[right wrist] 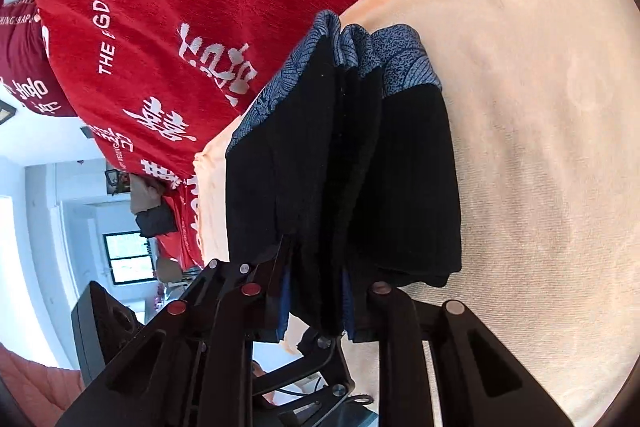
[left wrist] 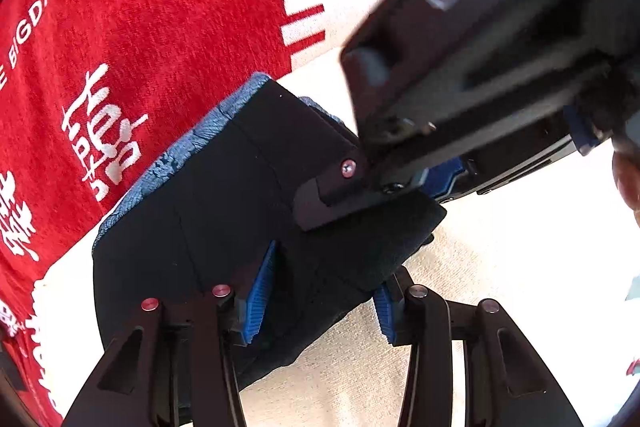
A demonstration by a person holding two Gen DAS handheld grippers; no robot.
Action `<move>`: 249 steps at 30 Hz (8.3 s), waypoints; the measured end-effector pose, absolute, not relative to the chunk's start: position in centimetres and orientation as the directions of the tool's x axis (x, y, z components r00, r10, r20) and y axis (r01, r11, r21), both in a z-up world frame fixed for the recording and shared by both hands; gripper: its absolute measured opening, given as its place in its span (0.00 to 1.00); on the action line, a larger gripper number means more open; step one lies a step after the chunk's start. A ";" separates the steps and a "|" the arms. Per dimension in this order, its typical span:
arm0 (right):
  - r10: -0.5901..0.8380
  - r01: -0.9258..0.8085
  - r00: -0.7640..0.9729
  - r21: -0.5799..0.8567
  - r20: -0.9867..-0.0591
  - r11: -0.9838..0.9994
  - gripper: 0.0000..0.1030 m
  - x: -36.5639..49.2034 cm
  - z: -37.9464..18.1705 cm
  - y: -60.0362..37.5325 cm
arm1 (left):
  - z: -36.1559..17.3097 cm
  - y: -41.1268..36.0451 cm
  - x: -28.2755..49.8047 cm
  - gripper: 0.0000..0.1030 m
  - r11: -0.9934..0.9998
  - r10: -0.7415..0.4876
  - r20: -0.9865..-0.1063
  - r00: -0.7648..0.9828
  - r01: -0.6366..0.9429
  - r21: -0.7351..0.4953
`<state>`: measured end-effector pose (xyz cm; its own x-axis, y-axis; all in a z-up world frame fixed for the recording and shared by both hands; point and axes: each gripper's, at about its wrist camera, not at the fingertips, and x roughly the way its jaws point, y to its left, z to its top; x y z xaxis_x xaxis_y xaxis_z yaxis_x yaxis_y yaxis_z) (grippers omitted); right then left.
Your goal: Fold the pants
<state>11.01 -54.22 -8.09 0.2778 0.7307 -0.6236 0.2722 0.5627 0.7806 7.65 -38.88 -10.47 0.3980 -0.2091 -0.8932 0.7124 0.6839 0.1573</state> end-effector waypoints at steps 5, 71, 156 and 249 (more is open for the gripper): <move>0.702 0.400 0.271 0.741 -0.658 0.540 0.29 9.7 -10.5 -55.2 | -11.1 -39.1 7.6 0.67 0.697 -0.189 -0.927 0.324 0.709 0.106; 0.281 0.236 0.141 0.308 -0.949 0.921 0.23 16.8 -6.9 -51.3 | -11.3 -18.2 22.8 0.80 0.978 -0.045 -0.987 0.153 0.209 -0.012; 0.793 0.267 0.173 0.803 -0.584 0.533 0.42 9.0 -8.0 -51.9 | -8.5 -15.8 17.5 0.62 0.895 -0.405 -0.914 0.022 0.214 -0.391; -0.049 0.298 0.139 -0.006 -0.989 0.954 1.00 -2.6 10.0 -33.6 | 5.6 -12.0 3.2 1.00 0.902 -0.014 -0.974 0.226 0.423 0.085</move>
<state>-2.60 -33.62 9.95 0.1393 -0.0493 -0.9890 0.2984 0.9544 -0.0056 3.22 -11.97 5.57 0.2255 -0.0138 -0.9741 0.4232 0.9020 0.0852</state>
